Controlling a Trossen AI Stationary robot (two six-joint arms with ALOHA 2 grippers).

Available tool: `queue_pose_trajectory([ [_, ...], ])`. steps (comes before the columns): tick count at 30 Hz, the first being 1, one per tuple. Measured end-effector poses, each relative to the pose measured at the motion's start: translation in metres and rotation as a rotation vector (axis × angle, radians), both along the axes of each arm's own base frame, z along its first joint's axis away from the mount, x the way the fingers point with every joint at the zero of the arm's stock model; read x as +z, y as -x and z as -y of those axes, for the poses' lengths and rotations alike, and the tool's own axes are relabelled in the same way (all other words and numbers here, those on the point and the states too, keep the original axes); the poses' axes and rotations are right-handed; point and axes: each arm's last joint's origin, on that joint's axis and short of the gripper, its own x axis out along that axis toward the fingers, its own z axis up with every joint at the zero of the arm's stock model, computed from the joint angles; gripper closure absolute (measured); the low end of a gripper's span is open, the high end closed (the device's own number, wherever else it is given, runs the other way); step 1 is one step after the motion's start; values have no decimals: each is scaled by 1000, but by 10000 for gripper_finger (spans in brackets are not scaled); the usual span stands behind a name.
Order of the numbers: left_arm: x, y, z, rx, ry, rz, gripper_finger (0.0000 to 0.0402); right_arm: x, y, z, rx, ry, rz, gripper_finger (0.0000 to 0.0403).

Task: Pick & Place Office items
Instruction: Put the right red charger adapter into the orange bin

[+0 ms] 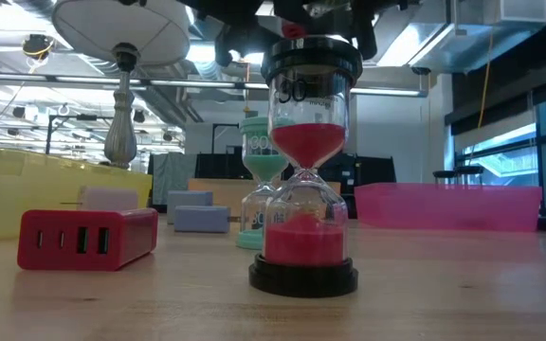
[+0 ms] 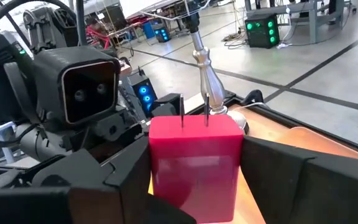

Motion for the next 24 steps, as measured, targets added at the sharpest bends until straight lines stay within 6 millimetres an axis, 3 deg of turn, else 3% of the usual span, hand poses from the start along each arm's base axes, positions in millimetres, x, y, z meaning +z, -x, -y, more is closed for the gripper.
queue_pose_trajectory([
  [6, 0, 0, -1, 20, -24, -18, 211, -1, 0, 1, -45, -51, 15, 190],
  [14, 2, 1, -4, 58, -125, -76, 211, -1, 0, 5, -91, -186, 69, 190],
  [24, 1, 1, -17, 93, -265, -188, 268, -7, -4, 19, -151, -366, 118, 179],
])
